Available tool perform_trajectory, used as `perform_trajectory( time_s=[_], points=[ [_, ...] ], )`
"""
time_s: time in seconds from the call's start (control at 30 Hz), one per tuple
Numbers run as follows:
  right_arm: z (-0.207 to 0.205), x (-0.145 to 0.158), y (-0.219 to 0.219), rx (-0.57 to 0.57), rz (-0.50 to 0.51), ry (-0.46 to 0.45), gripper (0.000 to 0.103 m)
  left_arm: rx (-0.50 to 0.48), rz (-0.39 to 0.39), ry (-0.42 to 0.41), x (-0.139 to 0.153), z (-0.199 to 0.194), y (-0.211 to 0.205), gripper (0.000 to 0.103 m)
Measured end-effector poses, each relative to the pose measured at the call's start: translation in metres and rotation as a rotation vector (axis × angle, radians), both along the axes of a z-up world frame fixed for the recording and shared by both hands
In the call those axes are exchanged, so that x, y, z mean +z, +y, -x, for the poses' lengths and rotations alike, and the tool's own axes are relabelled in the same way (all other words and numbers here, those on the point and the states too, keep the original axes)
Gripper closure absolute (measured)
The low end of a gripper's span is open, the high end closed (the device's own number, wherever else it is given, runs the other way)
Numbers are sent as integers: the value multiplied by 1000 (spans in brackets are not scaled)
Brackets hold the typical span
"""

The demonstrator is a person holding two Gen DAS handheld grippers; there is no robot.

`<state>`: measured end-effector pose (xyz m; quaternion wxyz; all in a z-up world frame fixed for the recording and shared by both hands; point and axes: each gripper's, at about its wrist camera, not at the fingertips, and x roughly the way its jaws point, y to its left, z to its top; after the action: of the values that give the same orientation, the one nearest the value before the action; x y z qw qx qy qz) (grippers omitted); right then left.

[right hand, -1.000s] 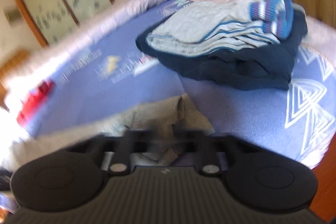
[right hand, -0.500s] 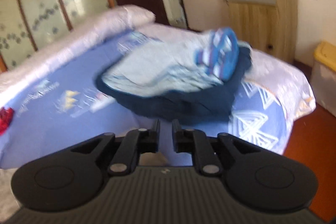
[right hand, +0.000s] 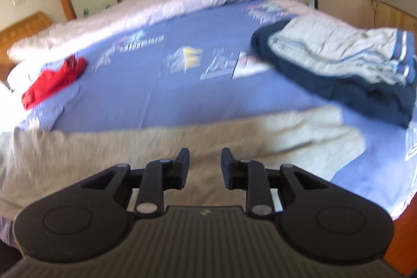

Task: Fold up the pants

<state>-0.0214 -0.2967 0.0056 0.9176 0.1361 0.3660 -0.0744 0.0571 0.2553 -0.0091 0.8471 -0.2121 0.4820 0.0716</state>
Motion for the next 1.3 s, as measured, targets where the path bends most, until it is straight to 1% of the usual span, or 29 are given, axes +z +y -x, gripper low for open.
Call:
perform_trajectory(
  time_s=[0.03, 0.07, 0.13, 0.17, 0.23, 0.33, 0.37, 0.43, 0.5, 0.53, 0.57, 0.6, 0.63, 0.67, 0.73, 0.8, 0.87, 0.9, 0.93, 0.97, 1.0, 1.03, 1.07, 1.1, 1.17, 1.23, 1.27, 1.3],
  points=[
    [0, -3, 4, 3, -8, 13, 74, 21, 32, 4, -3, -3, 4, 47],
    [2, -7, 8, 4, -10, 24, 74, 47, 57, 20, -8, -5, 10, 63],
    [2, -13, 12, 4, -8, 49, 74, 81, 65, 60, -13, -5, 17, 84],
    [1, -15, 12, 3, -9, 61, 74, 82, 73, 61, -12, -2, 19, 86],
    [2, -17, 14, 4, -8, 72, 74, 66, 66, 40, 3, 13, 20, 87],
    [4, -18, 13, 1, 12, 79, 74, 11, 37, -26, 34, 41, 18, 87],
    [3, -20, 12, -6, 17, 91, 74, 6, 32, -32, 39, 47, 20, 86],
    [2, -26, 7, -15, 6, 117, 74, 18, 7, -8, 32, 54, 23, 84],
    [1, -28, 4, -17, -6, 113, 74, 40, -28, 64, 8, 52, 25, 82],
    [0, -27, 6, -15, 1, 116, 74, 56, -33, 107, -10, 49, 26, 78],
    [-1, -26, 8, -13, 11, 118, 74, 67, -35, 114, -21, 50, 27, 71],
    [-1, -24, 10, -11, 17, 115, 72, 81, -56, 95, -21, 51, 25, 68],
    [0, -21, 12, -5, 14, 104, 72, 77, -87, 93, -18, 50, 21, 65],
    [3, -15, 16, 13, 9, 79, 72, 66, -112, 92, -15, 49, 18, 65],
    [8, -5, 26, 64, 29, 35, 71, 48, -164, 99, -10, 49, 12, 60],
    [10, 2, 37, 113, 50, 6, 71, 32, -189, 97, 0, 49, 7, 60],
    [10, 4, 45, 155, 48, -2, 71, 40, -206, 62, 15, 55, 5, 58],
    [8, 2, 50, 173, 55, 19, 71, 51, -221, 45, 22, 58, 4, 57],
    [5, -3, 54, 192, 73, 68, 71, 69, -239, 24, 29, 61, 4, 57],
    [1, -14, 57, 221, 93, 154, 71, 88, -255, 6, 35, 65, 4, 57],
    [0, -23, 57, 247, 100, 212, 70, 109, -269, -9, 41, 67, 5, 57],
    [6, -22, 56, 259, 102, 177, 70, 129, -277, -21, 46, 68, 5, 57],
    [8, -19, 53, 266, 90, 195, 71, 150, -276, -35, 51, 69, 7, 57],
    [11, -14, 48, 258, 69, 197, 71, 158, -267, -50, 55, 70, 7, 57],
    [20, -3, 26, 191, -23, 149, 71, 144, -241, -84, 63, 68, 2, 57],
    [31, 2, -5, 70, -136, 99, 70, 89, -234, -115, 68, 61, -14, 56],
    [40, 3, -21, -4, -187, 66, 70, 53, -236, -127, 69, 56, -25, 54],
    [48, 2, -36, -77, -231, 39, 68, 14, -238, -133, 68, 51, -37, 53]
  ],
)
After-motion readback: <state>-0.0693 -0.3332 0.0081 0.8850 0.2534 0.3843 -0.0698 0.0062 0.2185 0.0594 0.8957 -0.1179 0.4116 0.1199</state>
